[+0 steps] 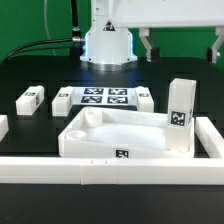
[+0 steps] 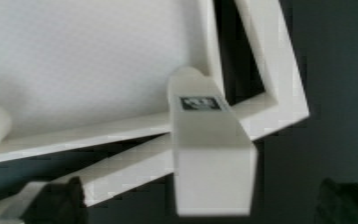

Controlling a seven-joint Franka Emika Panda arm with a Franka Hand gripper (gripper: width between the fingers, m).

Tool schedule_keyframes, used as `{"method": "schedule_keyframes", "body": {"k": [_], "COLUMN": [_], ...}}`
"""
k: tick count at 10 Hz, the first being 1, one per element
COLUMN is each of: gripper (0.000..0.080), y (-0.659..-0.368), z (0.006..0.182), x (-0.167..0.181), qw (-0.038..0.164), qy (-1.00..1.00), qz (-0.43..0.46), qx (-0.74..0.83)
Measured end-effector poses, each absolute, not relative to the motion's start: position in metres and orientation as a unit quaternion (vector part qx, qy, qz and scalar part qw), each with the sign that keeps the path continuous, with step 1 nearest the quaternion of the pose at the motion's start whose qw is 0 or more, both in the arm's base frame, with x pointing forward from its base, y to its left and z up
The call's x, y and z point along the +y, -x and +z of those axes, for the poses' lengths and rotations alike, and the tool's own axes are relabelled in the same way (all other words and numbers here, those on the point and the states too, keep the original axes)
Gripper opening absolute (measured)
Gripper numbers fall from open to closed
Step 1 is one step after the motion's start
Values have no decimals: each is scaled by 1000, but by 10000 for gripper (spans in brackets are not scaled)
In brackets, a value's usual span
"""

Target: Assemble desk

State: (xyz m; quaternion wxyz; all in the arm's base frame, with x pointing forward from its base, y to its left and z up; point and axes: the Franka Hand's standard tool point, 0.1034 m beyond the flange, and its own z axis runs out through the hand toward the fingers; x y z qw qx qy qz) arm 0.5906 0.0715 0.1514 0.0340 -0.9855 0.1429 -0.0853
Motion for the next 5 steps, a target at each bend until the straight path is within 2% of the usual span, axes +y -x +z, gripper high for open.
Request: {"method": "schedule_keyframes", "body": {"k": [1,5], "gripper": [649,649], "y": [-576,-581], "z": [141,143], "x": [74,74], "qw": [32,33], "qy": [986,986], "qz": [-80,-81], "qx": [140,143]}}
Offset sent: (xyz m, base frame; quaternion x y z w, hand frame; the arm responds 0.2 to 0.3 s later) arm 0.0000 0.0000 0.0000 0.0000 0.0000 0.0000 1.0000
